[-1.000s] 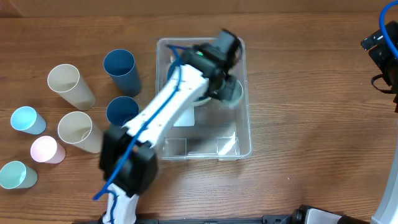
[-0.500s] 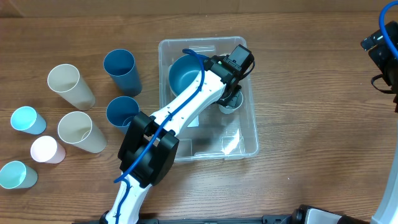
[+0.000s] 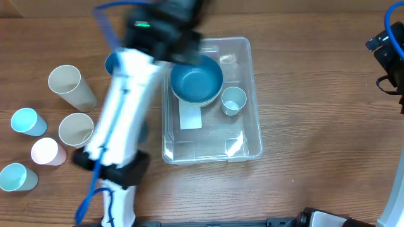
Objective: Pack container
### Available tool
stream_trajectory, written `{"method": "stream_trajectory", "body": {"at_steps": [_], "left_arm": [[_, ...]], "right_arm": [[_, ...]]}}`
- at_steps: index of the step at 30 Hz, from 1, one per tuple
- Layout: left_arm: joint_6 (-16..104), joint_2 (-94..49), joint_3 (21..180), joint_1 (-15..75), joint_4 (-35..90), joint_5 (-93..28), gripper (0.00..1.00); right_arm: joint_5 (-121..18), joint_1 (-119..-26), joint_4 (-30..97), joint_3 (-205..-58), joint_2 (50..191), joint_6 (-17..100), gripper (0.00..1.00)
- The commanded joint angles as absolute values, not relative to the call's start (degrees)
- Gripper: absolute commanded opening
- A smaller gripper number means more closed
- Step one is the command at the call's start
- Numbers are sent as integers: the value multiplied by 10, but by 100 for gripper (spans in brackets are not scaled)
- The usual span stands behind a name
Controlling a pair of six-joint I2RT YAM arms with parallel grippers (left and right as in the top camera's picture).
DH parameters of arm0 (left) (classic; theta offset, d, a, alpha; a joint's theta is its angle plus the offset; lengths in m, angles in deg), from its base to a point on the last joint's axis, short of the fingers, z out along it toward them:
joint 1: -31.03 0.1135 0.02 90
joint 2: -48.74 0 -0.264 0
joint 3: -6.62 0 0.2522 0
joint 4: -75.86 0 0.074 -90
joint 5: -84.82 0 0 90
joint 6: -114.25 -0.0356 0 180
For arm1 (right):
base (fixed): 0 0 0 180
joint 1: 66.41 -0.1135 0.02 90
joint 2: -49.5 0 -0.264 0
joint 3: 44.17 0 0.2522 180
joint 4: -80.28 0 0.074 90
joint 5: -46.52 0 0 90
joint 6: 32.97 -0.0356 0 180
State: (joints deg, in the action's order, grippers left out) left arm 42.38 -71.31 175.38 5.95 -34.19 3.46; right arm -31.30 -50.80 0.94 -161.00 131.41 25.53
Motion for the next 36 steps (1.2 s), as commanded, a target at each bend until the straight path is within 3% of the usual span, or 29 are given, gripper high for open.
{"method": "stream_trajectory", "body": {"at_steps": [1, 4, 7, 9, 13, 20, 30, 36], "left_arm": [[436, -626, 1757, 263, -347, 6, 50], [426, -592, 1697, 483, -347, -8, 50], [442, -594, 1573, 643, -347, -8, 55], [460, -598, 1494, 699, -343, -10, 55], [454, -600, 1271, 799, -202, -62, 57], [405, -600, 1077, 808, 39, -97, 59], [395, -601, 1075, 801, 115, -90, 58], [395, -663, 1075, 801, 141, -103, 44]], "right_arm": [[-311, -508, 12, -1611, 1311, 253, 100], [-311, -508, 12, -1611, 1311, 253, 100], [-311, -508, 12, -1611, 1311, 253, 100], [-311, -508, 12, -1611, 1311, 253, 100], [-311, -508, 12, -1611, 1311, 253, 100], [-311, -508, 12, -1611, 1311, 253, 100], [-311, -508, 12, -1611, 1311, 253, 100], [-311, -508, 12, -1611, 1311, 253, 100]]}}
